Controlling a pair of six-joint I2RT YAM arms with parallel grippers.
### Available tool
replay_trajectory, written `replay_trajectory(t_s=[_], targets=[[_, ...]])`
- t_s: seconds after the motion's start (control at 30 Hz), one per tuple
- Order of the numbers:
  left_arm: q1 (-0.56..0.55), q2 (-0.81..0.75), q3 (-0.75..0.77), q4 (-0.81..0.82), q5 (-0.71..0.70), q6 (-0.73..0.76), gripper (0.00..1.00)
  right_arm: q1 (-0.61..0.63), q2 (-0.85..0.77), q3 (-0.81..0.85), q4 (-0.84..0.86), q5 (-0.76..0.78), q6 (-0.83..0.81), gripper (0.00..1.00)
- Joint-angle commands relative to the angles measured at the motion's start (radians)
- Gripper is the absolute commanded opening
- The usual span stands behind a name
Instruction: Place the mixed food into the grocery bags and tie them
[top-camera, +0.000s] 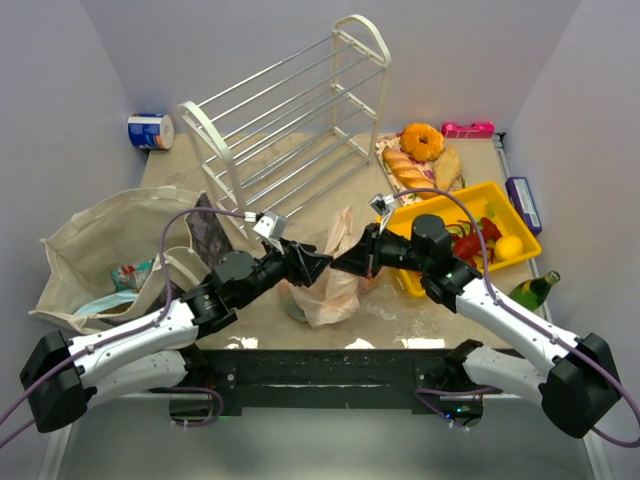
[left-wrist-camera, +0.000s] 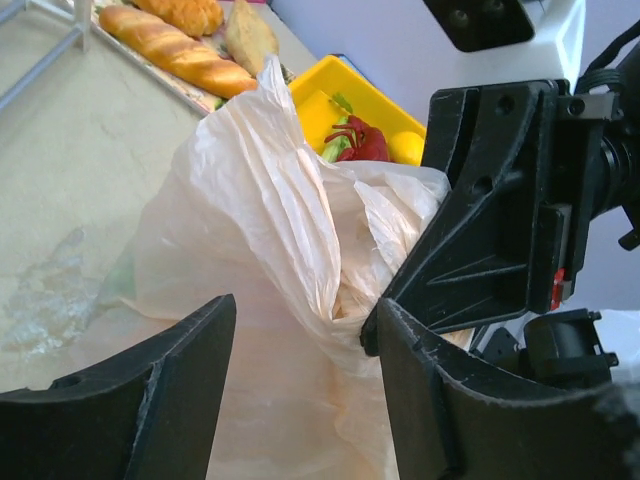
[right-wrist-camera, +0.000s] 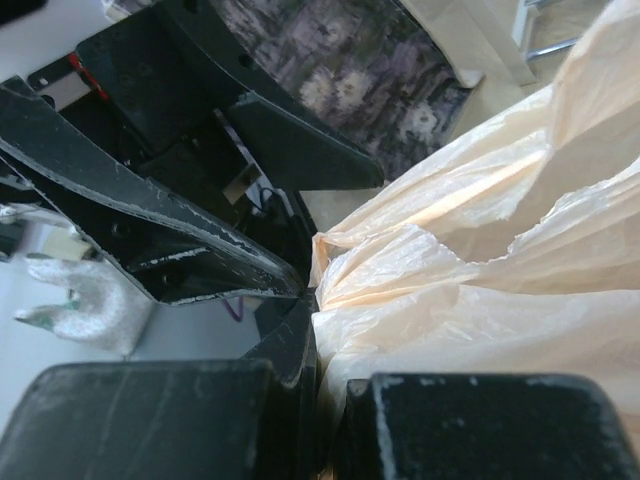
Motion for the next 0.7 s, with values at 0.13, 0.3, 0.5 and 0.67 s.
replay_trajectory(t_s=[0.13,0.3,0.5,0.67], targets=[[0.006,0.02,0.007,0.079,0.028,-0.063,0.55,-0.002,-0.024,0.001,-0.004,-0.038,-0.053,0.0],[0.011,0.068,0.002,0.126,0.049,-0.064,0.49,-0.002,-0.044,-0.015,-0.001,-0.047,-0.062,0.0],[0.015,0.125,-0.005,0.178,0.107,-0.09,0.26,-0.004,-0.063,-0.027,-0.014,-0.048,-0.07,0.0],[0.015,0.102,-0.038,0.188,0.086,-0.124,0.0,-0.002,-0.095,-0.026,-0.073,0.034,-0.081,0.0]])
